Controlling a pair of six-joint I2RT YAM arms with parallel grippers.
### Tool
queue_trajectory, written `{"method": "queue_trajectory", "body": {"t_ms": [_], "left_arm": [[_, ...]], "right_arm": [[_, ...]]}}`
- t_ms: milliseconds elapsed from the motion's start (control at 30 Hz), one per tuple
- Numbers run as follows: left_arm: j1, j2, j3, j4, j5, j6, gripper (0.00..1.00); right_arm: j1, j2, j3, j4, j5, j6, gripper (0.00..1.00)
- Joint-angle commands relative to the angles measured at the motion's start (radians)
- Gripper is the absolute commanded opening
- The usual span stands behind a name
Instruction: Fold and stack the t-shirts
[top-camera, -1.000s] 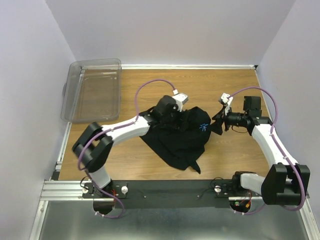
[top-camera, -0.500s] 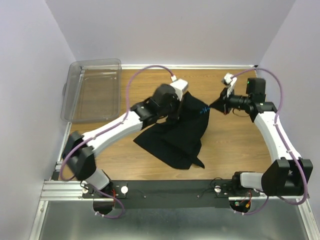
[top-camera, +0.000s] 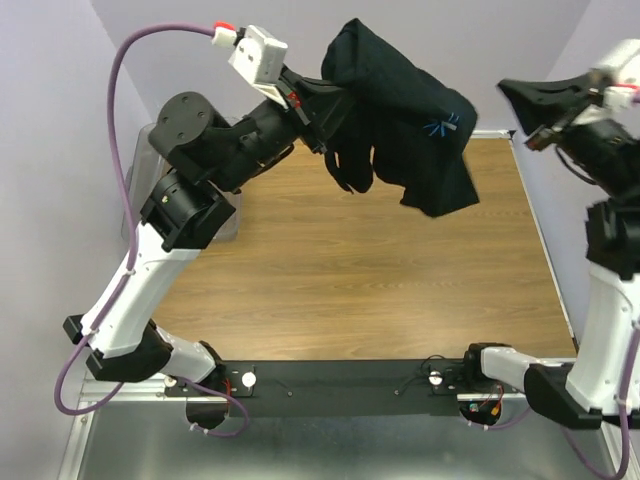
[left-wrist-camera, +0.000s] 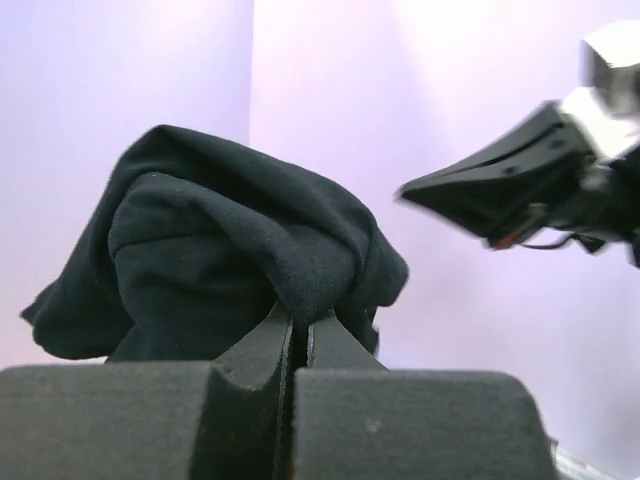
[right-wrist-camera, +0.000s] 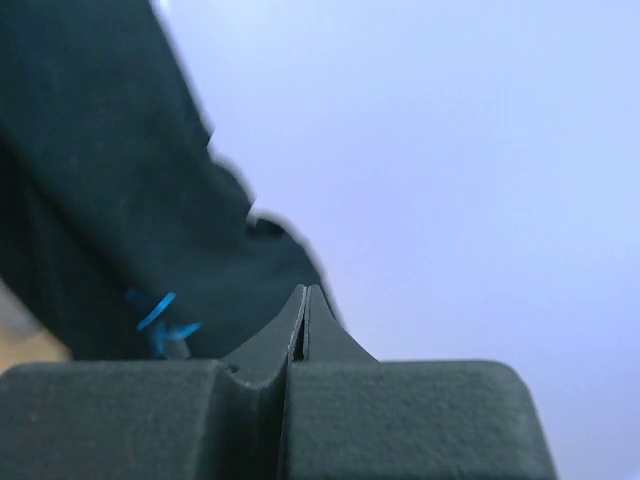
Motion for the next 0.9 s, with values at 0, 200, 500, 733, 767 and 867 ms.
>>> {"method": "queue_trajectory", "body": {"t_ms": [0, 200, 500, 733, 767, 867], "left_arm": [[0.011, -0.008, -0.023, 0.004, -0.002, 0.000, 0.00], [0.083, -0.085, -0.381, 0.105, 0.040, -0.026, 0.00], [0.186, -0.195, -1.182, 0.209, 0.180, -0.271, 0.41], [0.157, -0.510, -1.503, 0.254, 0.237, -0.532, 0.45], [0.157, -0.595, -1.522, 0.212, 0.217, -0.570, 0.50], [0.158, -0.694, -1.516, 0.127, 0.156, -0.592, 0.59]], "right_arm": [[-0.001, -0.006, 0.095, -0.037, 0.210, 0.025, 0.01], [-0.001, -0.085, -0.096, -0.066, 0.072, -0.029, 0.01], [-0.001, -0.113, -0.716, -0.233, -0.046, -0.201, 0.75], [-0.001, 0.098, -0.988, -0.230, -0.089, -0.295, 0.82], [-0.001, 0.147, -0.983, -0.224, -0.089, -0.287, 0.82], [0.021, 0.221, -0.962, -0.166, -0.033, -0.240, 0.82]]}}
